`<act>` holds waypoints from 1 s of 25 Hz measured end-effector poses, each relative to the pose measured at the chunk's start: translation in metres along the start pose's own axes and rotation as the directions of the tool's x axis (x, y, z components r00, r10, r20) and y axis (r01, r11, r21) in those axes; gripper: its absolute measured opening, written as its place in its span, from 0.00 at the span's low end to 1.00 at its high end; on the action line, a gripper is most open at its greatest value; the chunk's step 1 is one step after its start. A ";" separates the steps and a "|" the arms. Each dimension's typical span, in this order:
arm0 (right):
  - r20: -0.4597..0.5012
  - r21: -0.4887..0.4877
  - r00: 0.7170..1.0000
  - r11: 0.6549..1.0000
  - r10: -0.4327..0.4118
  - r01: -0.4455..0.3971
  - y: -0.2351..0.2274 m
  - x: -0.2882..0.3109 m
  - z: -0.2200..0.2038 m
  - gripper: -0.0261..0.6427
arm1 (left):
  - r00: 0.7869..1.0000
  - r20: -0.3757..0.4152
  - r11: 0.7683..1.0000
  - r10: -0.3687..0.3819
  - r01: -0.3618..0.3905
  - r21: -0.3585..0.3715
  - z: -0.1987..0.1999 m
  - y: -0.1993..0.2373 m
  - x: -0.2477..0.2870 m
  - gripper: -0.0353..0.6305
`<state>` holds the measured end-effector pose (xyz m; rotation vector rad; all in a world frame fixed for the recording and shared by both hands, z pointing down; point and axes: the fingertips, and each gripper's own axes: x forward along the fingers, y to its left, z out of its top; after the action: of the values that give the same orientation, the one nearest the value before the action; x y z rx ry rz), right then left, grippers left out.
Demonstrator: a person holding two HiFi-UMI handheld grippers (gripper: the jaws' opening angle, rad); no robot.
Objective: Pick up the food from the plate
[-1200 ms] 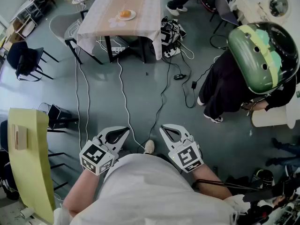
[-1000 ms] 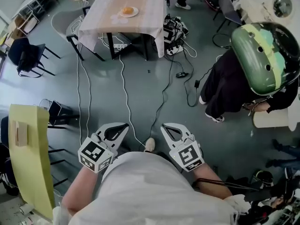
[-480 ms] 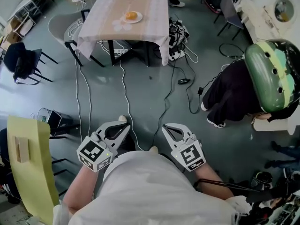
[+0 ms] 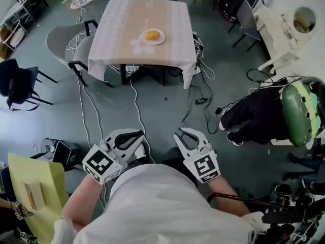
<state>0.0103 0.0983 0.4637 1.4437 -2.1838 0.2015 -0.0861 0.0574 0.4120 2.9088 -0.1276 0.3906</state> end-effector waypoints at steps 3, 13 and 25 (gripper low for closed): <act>-0.001 -0.019 1.000 1.000 0.020 -0.020 -0.008 0.035 0.019 0.19 | 0.999 0.002 0.999 0.036 -0.036 -0.007 0.005 0.040 -0.011 0.07; -0.001 -0.131 0.991 0.982 0.134 -0.133 -0.108 0.178 0.046 0.29 | 0.979 -0.012 0.975 0.203 -0.204 -0.085 0.010 0.151 0.000 0.11; -0.105 -0.330 0.967 0.909 0.232 -0.254 -0.306 0.380 0.059 0.45 | 0.876 -0.030 0.860 0.482 -0.479 -0.176 0.075 0.278 0.056 0.23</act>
<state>0.1483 -0.3649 0.5519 0.9621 -2.2097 -0.0460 -0.0445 -0.2333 0.4087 2.6707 -0.8594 0.4058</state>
